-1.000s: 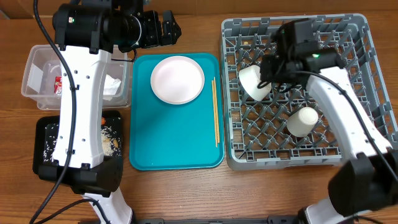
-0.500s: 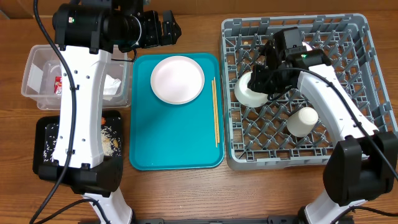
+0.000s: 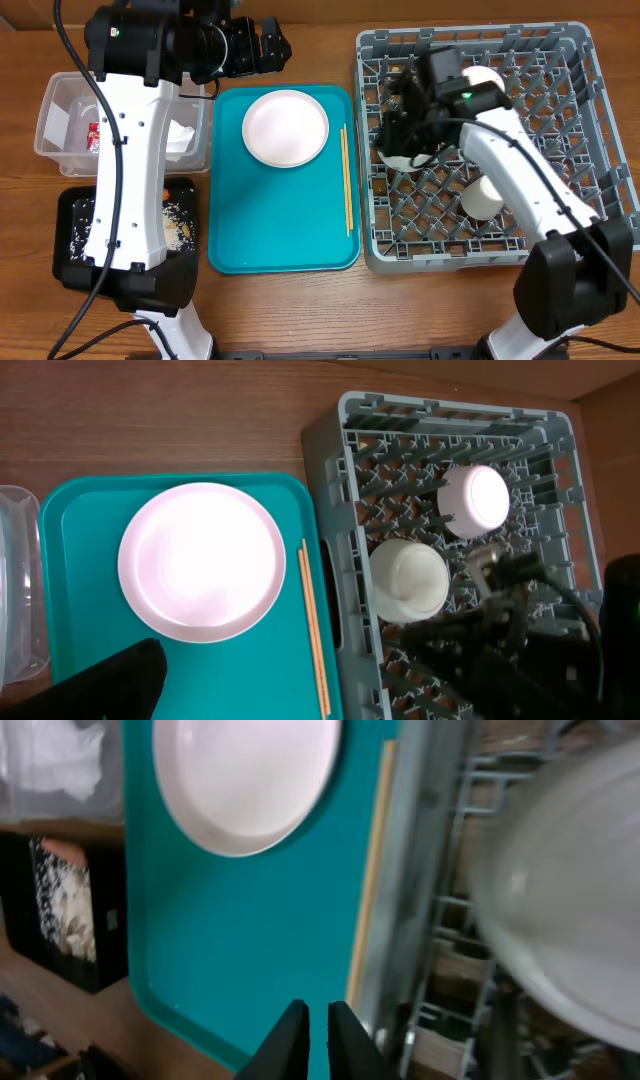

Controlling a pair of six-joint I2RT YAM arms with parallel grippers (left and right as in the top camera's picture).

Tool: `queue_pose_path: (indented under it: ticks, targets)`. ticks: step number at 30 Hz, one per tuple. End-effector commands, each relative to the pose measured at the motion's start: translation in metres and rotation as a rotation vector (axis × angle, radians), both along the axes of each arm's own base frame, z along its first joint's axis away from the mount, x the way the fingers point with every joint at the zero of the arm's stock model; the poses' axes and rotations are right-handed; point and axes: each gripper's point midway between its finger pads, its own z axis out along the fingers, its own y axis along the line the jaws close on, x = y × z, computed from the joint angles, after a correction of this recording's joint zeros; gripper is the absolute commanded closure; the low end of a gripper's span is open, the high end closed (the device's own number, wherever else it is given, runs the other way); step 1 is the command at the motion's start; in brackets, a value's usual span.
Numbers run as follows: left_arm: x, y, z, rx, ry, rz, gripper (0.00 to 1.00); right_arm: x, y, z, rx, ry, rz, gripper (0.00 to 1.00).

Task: Sort waste into correct bins and load items into the dishwasher
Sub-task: 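Open the right gripper and move it to the chopsticks on the tray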

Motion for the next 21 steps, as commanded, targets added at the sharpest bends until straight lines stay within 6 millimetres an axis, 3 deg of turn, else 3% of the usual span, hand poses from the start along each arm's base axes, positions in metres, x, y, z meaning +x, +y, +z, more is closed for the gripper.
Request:
queue_pose_path:
  ticks: [1,10,17,21]
  targets:
    - [-0.004,-0.004,0.011,-0.009,-0.031,-0.023,0.0,-0.006,0.022,0.027,0.016,-0.069,0.037,0.9]
    - [-0.004,-0.004,0.011,-0.009,-0.031,-0.023,0.0,-0.022,0.067,0.008,-0.199,-0.17,0.026,0.9]
    - [-0.004,-0.004,0.011,-0.009,-0.031,-0.023,0.0,-0.015,0.077,-0.019,-0.341,-0.287,-0.098,0.85]
    - [-0.004,-0.004,0.011,-0.009,-0.031,-0.023,0.0,-0.009,0.081,-0.035,-0.343,-0.307,-0.125,0.78]
